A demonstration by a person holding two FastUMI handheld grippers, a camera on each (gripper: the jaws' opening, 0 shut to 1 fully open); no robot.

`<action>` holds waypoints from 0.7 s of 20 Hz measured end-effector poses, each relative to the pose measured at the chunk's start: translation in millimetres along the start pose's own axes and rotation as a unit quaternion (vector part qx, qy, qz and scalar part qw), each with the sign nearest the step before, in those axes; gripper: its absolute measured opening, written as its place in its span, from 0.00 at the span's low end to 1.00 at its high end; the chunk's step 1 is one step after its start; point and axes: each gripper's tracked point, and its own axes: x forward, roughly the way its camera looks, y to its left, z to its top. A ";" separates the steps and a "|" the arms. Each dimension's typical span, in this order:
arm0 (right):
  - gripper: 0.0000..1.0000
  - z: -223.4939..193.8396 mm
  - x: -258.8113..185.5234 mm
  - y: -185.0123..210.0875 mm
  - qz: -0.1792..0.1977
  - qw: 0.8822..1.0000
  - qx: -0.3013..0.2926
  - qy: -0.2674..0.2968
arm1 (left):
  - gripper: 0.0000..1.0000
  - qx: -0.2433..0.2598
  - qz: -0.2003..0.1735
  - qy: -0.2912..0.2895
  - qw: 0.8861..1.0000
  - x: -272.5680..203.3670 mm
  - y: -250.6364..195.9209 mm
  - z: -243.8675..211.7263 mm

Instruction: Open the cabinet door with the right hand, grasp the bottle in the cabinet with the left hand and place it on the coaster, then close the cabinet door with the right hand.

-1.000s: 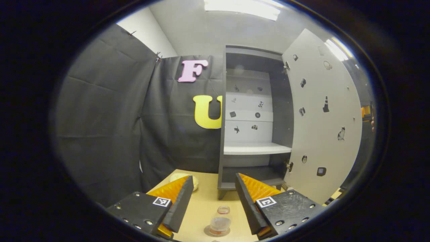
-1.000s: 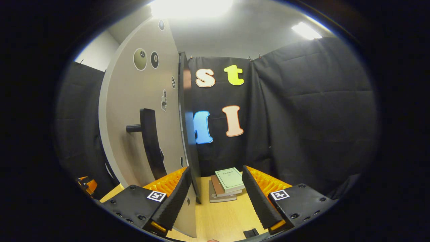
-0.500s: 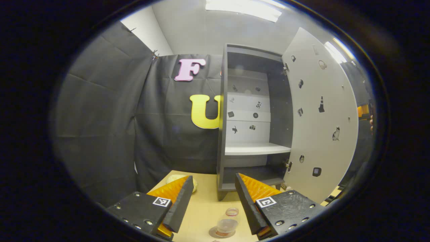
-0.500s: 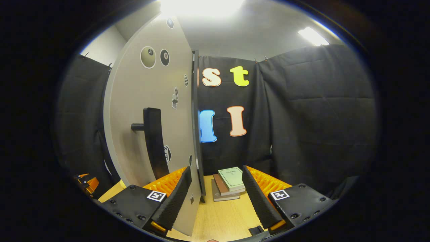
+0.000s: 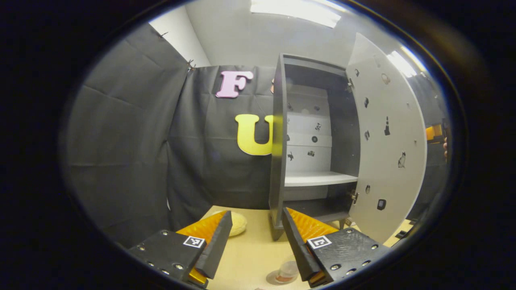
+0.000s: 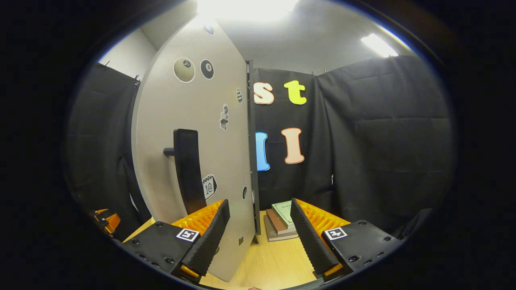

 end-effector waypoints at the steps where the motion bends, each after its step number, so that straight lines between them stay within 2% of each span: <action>1: 0.97 0.4 1.0 7.6 0.004 1.000 -0.004 -0.001 | 0.74 0.000 0.002 0.000 1.000 -0.5 4.7 -0.3; 4: 0.97 0.6 6.4 31.7 0.017 1.000 -0.010 -0.004 | 0.77 -0.003 0.008 0.001 1.000 0.5 19.3 -1.3; 6: 0.96 0.1 12.1 47.3 0.027 1.000 -0.007 -0.002 | 0.74 -0.004 0.013 0.001 1.000 0.6 31.6 -2.3; 7: 0.97 -1.0 14.6 55.1 0.033 0.999 -0.006 -0.001 | 0.77 -0.005 0.015 0.002 1.000 0.4 36.7 -3.9; 8: 0.97 -0.5 17.3 63.7 0.039 0.999 -0.007 -0.001 | 0.74 -0.006 0.018 0.003 1.000 -0.4 42.3 -4.7; 10: 0.96 0.7 25.4 82.6 0.051 0.999 -0.011 -0.001 | 0.77 -0.009 0.024 0.006 1.000 -1.5 52.7 -7.6; 14: 0.97 2.1 38.9 131.6 0.089 0.996 -0.016 -0.006 | 0.74 -0.012 0.039 0.009 0.999 -4.1 74.9 -7.9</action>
